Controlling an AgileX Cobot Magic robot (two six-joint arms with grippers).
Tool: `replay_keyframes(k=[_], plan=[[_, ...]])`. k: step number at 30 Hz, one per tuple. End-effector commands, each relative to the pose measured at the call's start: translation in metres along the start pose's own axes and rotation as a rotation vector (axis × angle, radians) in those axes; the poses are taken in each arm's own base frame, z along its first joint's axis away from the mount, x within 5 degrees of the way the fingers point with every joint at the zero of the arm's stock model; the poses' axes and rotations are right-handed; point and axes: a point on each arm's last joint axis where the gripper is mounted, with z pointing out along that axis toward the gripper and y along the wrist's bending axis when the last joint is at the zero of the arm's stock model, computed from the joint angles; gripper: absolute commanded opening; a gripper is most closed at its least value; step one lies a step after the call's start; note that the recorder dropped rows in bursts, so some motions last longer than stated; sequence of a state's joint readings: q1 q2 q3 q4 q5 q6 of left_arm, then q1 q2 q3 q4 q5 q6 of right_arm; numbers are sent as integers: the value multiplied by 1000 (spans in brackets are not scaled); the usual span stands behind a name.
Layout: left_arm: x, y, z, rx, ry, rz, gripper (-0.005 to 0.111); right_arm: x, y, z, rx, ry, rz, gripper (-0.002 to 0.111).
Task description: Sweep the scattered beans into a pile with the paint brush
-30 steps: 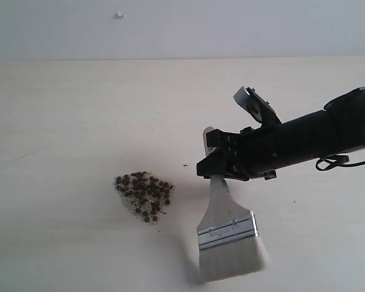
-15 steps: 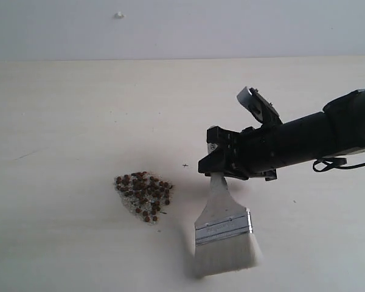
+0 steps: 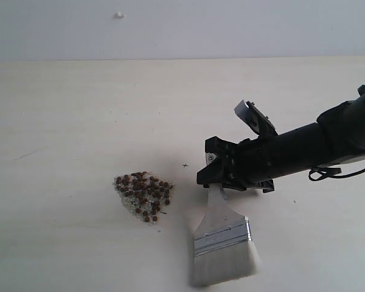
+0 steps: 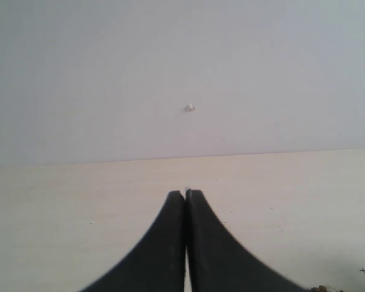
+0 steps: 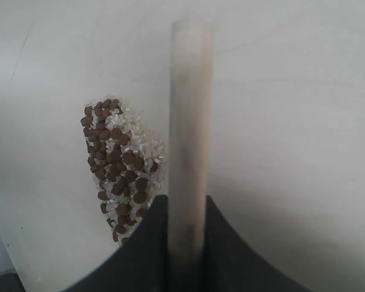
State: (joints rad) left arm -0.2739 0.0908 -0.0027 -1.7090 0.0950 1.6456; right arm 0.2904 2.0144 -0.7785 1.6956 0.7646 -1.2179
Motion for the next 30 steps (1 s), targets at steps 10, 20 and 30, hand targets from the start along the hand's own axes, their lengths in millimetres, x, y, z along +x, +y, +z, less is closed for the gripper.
replay_keyframes(k=[10,20,30], plan=[[1,-1,0,8,-1,-5,0,-4,-7,-2,76,-42,-40,33],[1,-1,0,8,-1,-5,0,-10,-14,-7,195,-100,-80,38],[1,-1,0,8,-1,-5,0,-25,38,-61,238,-293,-237,23]])
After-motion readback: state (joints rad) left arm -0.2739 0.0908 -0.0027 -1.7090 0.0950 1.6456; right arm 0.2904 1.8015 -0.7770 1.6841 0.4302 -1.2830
